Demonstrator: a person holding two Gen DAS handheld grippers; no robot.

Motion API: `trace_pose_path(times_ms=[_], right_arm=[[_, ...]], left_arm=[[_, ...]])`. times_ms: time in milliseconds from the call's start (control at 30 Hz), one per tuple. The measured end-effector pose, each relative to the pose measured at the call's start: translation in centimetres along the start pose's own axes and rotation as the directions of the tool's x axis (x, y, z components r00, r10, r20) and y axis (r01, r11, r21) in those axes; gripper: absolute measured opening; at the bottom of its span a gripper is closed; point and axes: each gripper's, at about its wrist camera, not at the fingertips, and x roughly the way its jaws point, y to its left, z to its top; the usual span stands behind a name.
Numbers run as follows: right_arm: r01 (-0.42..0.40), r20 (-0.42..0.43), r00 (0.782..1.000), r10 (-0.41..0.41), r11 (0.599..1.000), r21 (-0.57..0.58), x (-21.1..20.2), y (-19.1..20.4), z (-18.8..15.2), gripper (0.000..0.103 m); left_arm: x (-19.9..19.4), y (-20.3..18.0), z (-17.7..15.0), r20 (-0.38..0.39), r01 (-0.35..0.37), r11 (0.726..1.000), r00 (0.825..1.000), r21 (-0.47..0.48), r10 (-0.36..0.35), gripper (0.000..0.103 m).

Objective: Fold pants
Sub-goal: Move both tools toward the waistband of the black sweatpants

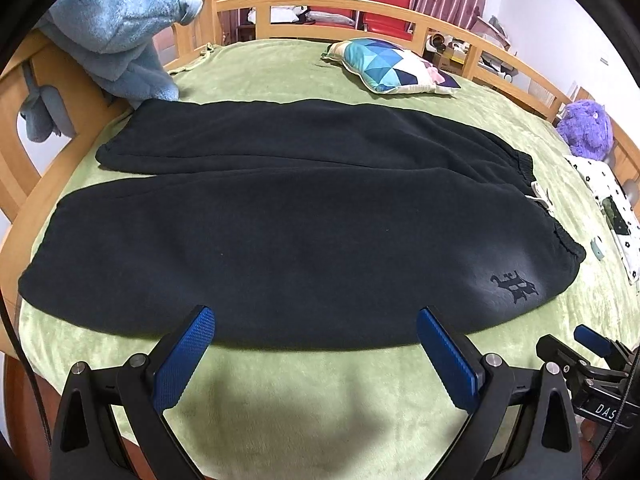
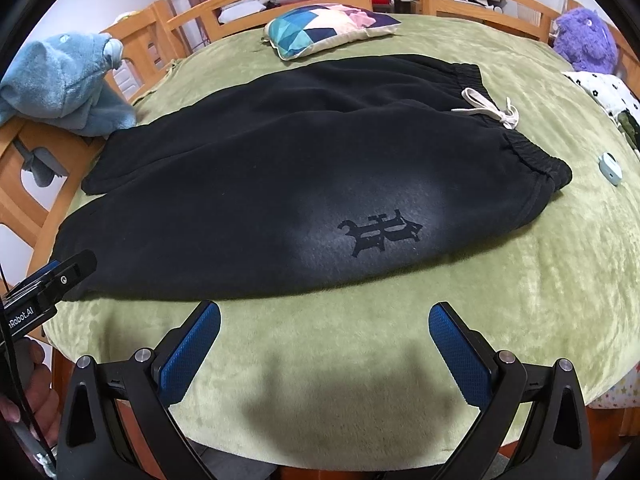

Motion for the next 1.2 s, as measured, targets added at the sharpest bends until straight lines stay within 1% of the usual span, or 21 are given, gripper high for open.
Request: trace_pose_path(times_ms=[100, 233, 333, 367, 400, 433, 467, 533, 600, 633, 667, 733, 800, 867, 900, 967, 1033, 1133, 1200], right_arm=[[0.005, -0.004, 1.0, -0.005, 1.0, -0.008, 0.2, 0.3, 0.0, 0.102], [0.018, 0.004, 1.0, -0.018, 1.0, -0.013, 0.0, 0.6, -0.2, 0.102], [0.031, 0.059, 0.998, -0.029, 0.999, -0.027, -1.2, 0.8, -0.7, 0.098], [0.032, 0.083, 0.996, -0.029, 0.999, -0.029, -1.7, 0.8, -1.0, 0.098], [0.033, 0.097, 0.995, -0.031, 0.999, -0.026, -2.1, 0.7, -1.2, 0.096], [0.03, 0.11, 0.994, -0.027, 0.999, -0.021, -2.5, 0.6, -1.4, 0.092], [0.03, 0.114, 0.993, -0.028, 0.999, -0.013, -2.9, 0.5, -1.6, 0.09], [0.03, 0.108, 0.994, -0.029, 1.0, -0.003, -3.5, 0.4, -1.9, 0.08], [0.035, 0.106, 0.994, -0.036, 0.999, 0.007, -4.5, 0.4, -2.4, 0.079], [0.037, 0.125, 0.991, -0.039, 0.999, 0.016, -5.2, 0.3, -2.7, 0.079], [0.042, 0.16, 0.986, -0.045, 0.999, 0.022, -6.1, 0.3, -3.2, 0.079], [0.045, 0.182, 0.982, -0.046, 0.999, 0.013, -7.3, 0.4, -3.8, 0.079], [0.039, 0.187, 0.982, -0.041, 0.999, 0.014, -7.8, 0.2, -4.2, 0.079], [0.03, 0.174, 0.984, -0.036, 0.999, 0.037, -7.9, -0.4, -4.6, 0.081], [0.027, 0.17, 0.985, -0.034, 0.999, 0.044, -7.8, -0.6, -4.7, 0.082], [0.025, 0.169, 0.985, -0.036, 0.997, 0.069, -7.3, -1.3, -5.0, 0.082], [0.041, 0.17, 0.984, -0.056, 0.995, 0.09, -6.6, -2.1, -5.2, 0.082], [0.067, 0.144, 0.986, -0.081, 0.992, 0.103, -5.1, -3.0, -5.3, 0.082], [0.072, 0.128, 0.988, -0.087, 0.991, 0.116, -4.2, -3.5, -5.3, 0.082]], left_arm=[[0.2, 0.7, 0.1, 0.002, 0.001, 1.0, 1.0, -0.018, -0.001, 0.101], [-0.2, 1.4, -0.2, 0.018, -0.019, 0.999, 1.0, -0.028, 0.02, 0.101], [-1.0, 1.8, -0.6, 0.047, -0.008, 1.0, 0.999, -0.01, 0.009, 0.098], [-1.2, 2.0, -0.7, 0.051, 0.0, 1.0, 0.999, -0.009, 0.0, 0.094], [-1.5, 2.3, -0.9, 0.05, 0.019, 1.0, 0.999, -0.017, -0.018, 0.089], [-1.7, 2.6, -1.0, 0.051, 0.032, 0.999, 0.998, -0.026, -0.03, 0.088], [-2.2, 3.0, -1.3, 0.059, 0.049, 0.998, 0.997, -0.04, -0.047, 0.087], [-2.9, 3.4, -1.9, 0.075, 0.067, 0.997, 0.995, -0.045, -0.064, 0.086], [-3.9, 3.9, -2.6, 0.089, 0.086, 0.996, 0.992, -0.027, -0.084, 0.086], [-4.4, 4.1, -2.9, 0.1, 0.084, 0.996, 0.992, -0.012, -0.083, 0.086], [-4.9, 4.3, -3.3, 0.119, 0.065, 0.998, 0.991, 0.006, -0.065, 0.086], [-5.4, 4.8, -3.8, 0.137, 0.029, 0.999, 0.99, 0.029, -0.033, 0.086], [-5.6, 6.0, -4.0, 0.121, 0.027, 0.999, 0.992, 0.028, -0.03, 0.086], [-5.6, 7.7, -4.5, 0.115, 0.05, 0.999, 0.992, -0.007, -0.048, 0.086], [-5.6, 8.8, -4.9, 0.116, 0.049, 0.998, 0.992, -0.032, -0.045, 0.086], [-5.3, 10.5, -5.4, 0.104, 0.025, 0.998, 0.994, -0.059, -0.018, 0.086], [-5.1, 11.7, -6.0, 0.096, 0.013, 0.997, 0.995, -0.078, -0.005, 0.086], [-4.7, 13.8, -6.8, 0.091, -0.021, 0.993, 0.995, -0.112, 0.031, 0.088], [-4.1, 14.8, -7.0, 0.068, -0.038, 0.991, 0.997, -0.131, 0.047, 0.088]])
